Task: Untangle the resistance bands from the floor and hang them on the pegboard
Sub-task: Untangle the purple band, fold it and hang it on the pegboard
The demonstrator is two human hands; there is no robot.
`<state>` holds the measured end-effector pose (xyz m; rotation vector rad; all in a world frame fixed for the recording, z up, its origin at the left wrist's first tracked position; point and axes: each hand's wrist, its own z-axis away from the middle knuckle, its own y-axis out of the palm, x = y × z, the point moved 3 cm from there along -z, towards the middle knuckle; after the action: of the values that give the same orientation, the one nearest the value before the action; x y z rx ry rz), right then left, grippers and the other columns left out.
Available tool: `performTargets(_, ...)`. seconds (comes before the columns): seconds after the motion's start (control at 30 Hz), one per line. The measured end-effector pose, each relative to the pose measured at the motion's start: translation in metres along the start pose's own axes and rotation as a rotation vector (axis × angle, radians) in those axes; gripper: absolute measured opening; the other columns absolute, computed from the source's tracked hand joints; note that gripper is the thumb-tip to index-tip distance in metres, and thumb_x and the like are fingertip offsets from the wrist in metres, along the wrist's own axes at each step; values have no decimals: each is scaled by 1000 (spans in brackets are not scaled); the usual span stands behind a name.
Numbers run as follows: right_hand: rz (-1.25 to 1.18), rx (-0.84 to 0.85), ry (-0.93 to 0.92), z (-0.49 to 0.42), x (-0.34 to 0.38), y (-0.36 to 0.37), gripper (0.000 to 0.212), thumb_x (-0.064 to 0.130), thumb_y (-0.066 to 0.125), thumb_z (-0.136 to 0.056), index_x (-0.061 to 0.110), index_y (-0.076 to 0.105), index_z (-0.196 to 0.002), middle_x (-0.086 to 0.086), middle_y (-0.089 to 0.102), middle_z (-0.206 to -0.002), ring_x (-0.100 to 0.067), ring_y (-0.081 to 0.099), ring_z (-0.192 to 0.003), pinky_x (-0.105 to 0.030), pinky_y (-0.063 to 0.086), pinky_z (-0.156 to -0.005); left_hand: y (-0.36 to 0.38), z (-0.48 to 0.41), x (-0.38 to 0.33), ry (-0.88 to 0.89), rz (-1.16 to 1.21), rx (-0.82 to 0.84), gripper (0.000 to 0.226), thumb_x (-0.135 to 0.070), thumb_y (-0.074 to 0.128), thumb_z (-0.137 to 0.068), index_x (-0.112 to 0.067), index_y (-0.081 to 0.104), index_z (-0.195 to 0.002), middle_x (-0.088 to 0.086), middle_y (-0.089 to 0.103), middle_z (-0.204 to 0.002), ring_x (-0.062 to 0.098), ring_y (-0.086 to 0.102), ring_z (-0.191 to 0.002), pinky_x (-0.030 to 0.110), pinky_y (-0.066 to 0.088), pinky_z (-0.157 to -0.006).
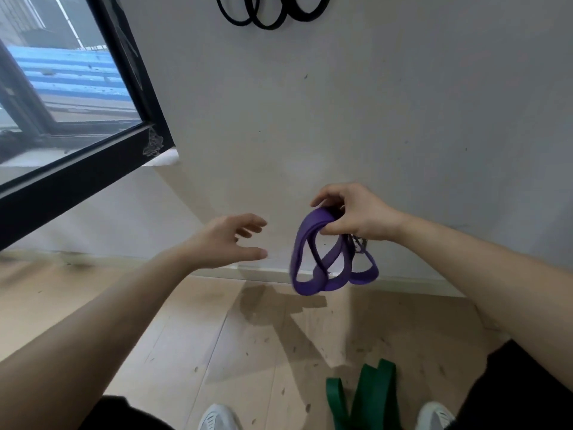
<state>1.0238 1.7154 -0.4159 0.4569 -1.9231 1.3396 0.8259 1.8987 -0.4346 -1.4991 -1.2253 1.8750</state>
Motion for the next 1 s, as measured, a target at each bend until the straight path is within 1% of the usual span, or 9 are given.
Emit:
performTargets(0.13,17,37,-31,4,8,0,38,8,85,-72,19,67,-103,3,74,-90,-11,71,-80,-25,59,-74,24,-13,-48,148,17,-9,72,-46,83,-78,-24,56,-141,-12,64,-127,6,60,-113,20,47,-94)
performTargets(0.23,-4,71,-43,6,13,1,39,5,87,-71,14,64,-102,-3,75,-88,-16,72,-78,-28,60,-72,39,-22,-61,195,40,-16,49,-47,83,-76,-26,66,-117,-9,72,-100,9,66,-91,29,53,-84)
performTargets(0.3,4,95,-45,8,15,3,40,4,87,-71,15,62,-100,-5,74,-86,-19,73,-77,-29,59,-70,39,-25,-64,195,38,-40,35,-42,84,-76,-21,69,-99,-3,69,-79,13,63,-73,35,50,-72)
performTargets(0.37,9,100,-26,9,11,2,40,7,88,-72,16,60,-100,-4,74,-86,-19,72,-76,-32,59,-68,35,-26,-65,194,38,-62,28,-39,84,-77,-19,71,-92,1,67,-74,15,60,-68,33,46,-67)
performTargets(0.43,-6,131,21,11,4,2,42,9,87,-73,14,60,-104,-5,75,-87,-22,73,-78,-35,60,-70,29,-26,-68,191,62,-77,25,-37,85,-77,-21,73,-93,-1,69,-75,12,61,-67,30,46,-66)
performTargets(0.53,-16,224,48,16,-4,11,39,8,87,-74,11,64,-106,-9,75,-92,-21,72,-79,-28,58,-67,25,-24,-73,203,104,-41,28,-35,86,-76,-24,76,-99,-2,74,-82,12,67,-73,31,53,-70)
performTargets(0.67,-48,292,47,20,-7,21,26,14,86,-78,14,71,-99,-5,76,-92,-21,73,-86,-31,58,-77,23,-21,-74,203,128,3,28,-32,87,-76,-21,77,-99,0,75,-83,15,69,-76,35,55,-73)
performTargets(0.87,-144,223,58,15,2,7,39,17,83,-82,15,69,-119,-5,77,-95,-14,72,-83,-23,56,-73,3,-15,-68,174,240,-36,22,-30,84,-80,-20,78,-99,2,75,-81,11,67,-72,24,51,-67)
performTargets(1.0,-123,214,44,16,4,18,37,21,85,-80,20,70,-114,-5,73,-103,-15,67,-87,-18,50,-70,-11,-11,-69,149,470,-108,18,-20,82,-82,-14,77,-98,9,74,-85,15,66,-78,31,54,-78)
